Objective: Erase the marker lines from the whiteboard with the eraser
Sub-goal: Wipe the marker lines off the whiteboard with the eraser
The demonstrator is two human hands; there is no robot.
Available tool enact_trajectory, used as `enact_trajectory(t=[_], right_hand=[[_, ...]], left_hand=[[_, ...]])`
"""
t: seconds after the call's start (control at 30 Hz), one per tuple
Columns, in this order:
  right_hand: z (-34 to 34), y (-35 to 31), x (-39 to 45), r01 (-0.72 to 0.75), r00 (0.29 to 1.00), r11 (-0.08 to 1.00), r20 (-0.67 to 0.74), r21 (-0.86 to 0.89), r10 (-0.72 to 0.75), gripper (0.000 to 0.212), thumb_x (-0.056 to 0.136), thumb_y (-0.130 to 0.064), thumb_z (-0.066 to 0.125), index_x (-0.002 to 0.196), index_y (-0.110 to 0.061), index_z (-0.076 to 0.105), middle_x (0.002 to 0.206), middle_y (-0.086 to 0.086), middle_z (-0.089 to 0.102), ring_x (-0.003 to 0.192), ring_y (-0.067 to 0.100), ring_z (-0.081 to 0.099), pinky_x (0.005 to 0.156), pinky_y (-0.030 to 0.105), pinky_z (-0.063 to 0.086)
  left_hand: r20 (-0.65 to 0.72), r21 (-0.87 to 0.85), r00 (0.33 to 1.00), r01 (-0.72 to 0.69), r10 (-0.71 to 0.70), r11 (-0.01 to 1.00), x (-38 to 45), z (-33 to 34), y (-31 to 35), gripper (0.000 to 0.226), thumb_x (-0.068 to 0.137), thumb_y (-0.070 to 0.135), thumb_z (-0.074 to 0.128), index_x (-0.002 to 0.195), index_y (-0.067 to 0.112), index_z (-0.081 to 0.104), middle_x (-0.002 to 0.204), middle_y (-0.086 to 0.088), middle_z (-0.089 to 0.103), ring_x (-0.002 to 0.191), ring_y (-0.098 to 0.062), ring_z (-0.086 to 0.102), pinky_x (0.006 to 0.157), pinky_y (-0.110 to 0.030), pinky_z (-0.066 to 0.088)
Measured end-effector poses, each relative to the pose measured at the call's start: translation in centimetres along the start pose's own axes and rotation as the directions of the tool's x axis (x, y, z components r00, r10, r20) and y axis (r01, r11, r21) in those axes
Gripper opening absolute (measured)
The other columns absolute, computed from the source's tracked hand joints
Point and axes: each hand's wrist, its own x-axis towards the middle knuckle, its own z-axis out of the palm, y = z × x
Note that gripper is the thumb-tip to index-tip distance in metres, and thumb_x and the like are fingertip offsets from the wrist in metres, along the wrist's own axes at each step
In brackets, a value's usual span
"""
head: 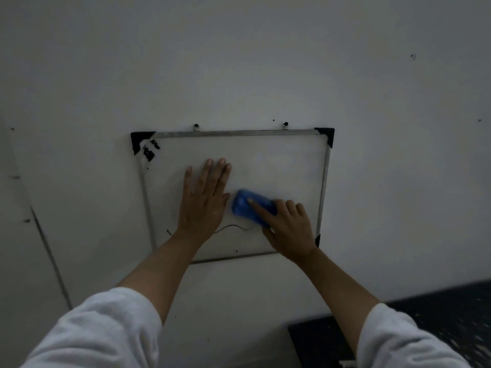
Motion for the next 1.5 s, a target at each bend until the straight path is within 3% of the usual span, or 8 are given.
enact_trajectory(t=[0.1,0.37,0.53,0.7,0.97,1.13,1.33,1.5], right_hand=[[0.2,-0.7,1.0,-0.284,0.954,0.954,-0.071,0.1,0.292,0.071,0.081,-0.027,0.065,0.146,-0.029,0.036,0.095,0.012,0.051,0.076,0.027,0.045,0.065,0.034,0.039],[0.5,2.1,-2.7,-0.123,0.992,0.992,-0.018,0.006,0.123,0.076,0.074,-0.025,0.073,0.142,-0.032,0.04,0.097,0.011,0.058,0.076,0.029,0.051,0.066,0.035,0.037],[-0.6,3.1,0.5,-0.736,0.544,0.528,-0.092,0.424,0.834,0.078,0.079,-0.012,0.072,0.146,-0.028,0.035,0.099,0.017,0.047,0.09,0.03,0.045,0.066,0.041,0.049],[-0.1,0.0,-2.5,-0.362,0.926,0.914,-0.041,0.183,0.375,0.073,0.078,-0.021,0.073,0.144,-0.025,0.04,0.093,0.018,0.056,0.077,0.033,0.052,0.064,0.04,0.047],[-1.3,0.3,3.5,-0.626,0.712,0.704,-0.122,0.337,0.692,0.076,0.078,-0.014,0.073,0.145,-0.022,0.038,0.093,0.016,0.05,0.08,0.029,0.048,0.069,0.039,0.044],[1.0,-1.8,-1.6,-0.192,0.98,0.98,-0.031,0.052,0.194,0.073,0.077,-0.021,0.07,0.143,-0.031,0.042,0.095,0.012,0.054,0.077,0.028,0.048,0.068,0.036,0.036],[1.4,0.6,-4.1,0.308,0.95,0.949,0.066,-0.065,-0.304,0.065,0.084,-0.022,0.062,0.142,-0.04,0.039,0.105,0.004,0.052,0.083,0.023,0.049,0.067,0.035,0.035],[0.7,-0.1,-1.4,-0.159,0.985,0.986,-0.081,-0.05,0.155,0.066,0.08,-0.022,0.061,0.141,-0.038,0.042,0.093,0.006,0.05,0.074,0.024,0.042,0.069,0.034,0.028]], left_hand=[[0.001,0.02,1.0,0.017,-0.017,1.0,-0.2,0.2,0.1,0.058,0.096,0.027,0.052,0.147,0.008,0.032,0.154,-0.01,0.029,0.142,-0.03,0.027,0.112,-0.06,0.023],[0.05,0.028,0.997,0.059,-0.061,0.998,-0.5,0.5,0.6,0.058,0.1,0.031,0.041,0.151,0.011,0.021,0.158,-0.007,0.02,0.145,-0.029,0.019,0.114,-0.06,0.018],[0.057,0.024,0.996,0.06,-0.061,0.998,-0.6,0.7,0.8,0.058,0.101,0.031,0.035,0.152,0.01,0.017,0.159,-0.007,0.016,0.146,-0.029,0.015,0.113,-0.061,0.017],[0.055,0.023,0.996,0.074,-0.075,0.997,-0.8,1.0,1.1,0.059,0.101,0.03,0.038,0.152,0.009,0.016,0.159,-0.009,0.015,0.146,-0.031,0.015,0.112,-0.062,0.017],[0.041,0.036,0.999,0.024,-0.026,0.999,-0.8,1.2,0.4,0.06,0.101,0.034,0.037,0.152,0.01,0.017,0.159,-0.007,0.016,0.146,-0.029,0.016,0.113,-0.061,0.015],[0.052,0.015,0.998,0.02,-0.021,1.0,-0.6,0.9,0.2,0.06,0.099,0.031,0.044,0.15,0.009,0.023,0.157,-0.01,0.022,0.144,-0.031,0.021,0.114,-0.06,0.017],[0.042,0.026,0.998,-0.036,0.035,0.999,-0.6,-0.3,-0.3,0.059,0.094,0.024,0.054,0.146,0.006,0.034,0.153,-0.011,0.032,0.14,-0.03,0.031,0.113,-0.06,0.022],[0.019,0.045,0.996,-0.084,0.084,0.995,-2.4,-0.4,-1.2,0.056,0.094,0.023,0.056,0.144,0.005,0.038,0.151,-0.012,0.036,0.139,-0.029,0.034,0.112,-0.058,0.024]])
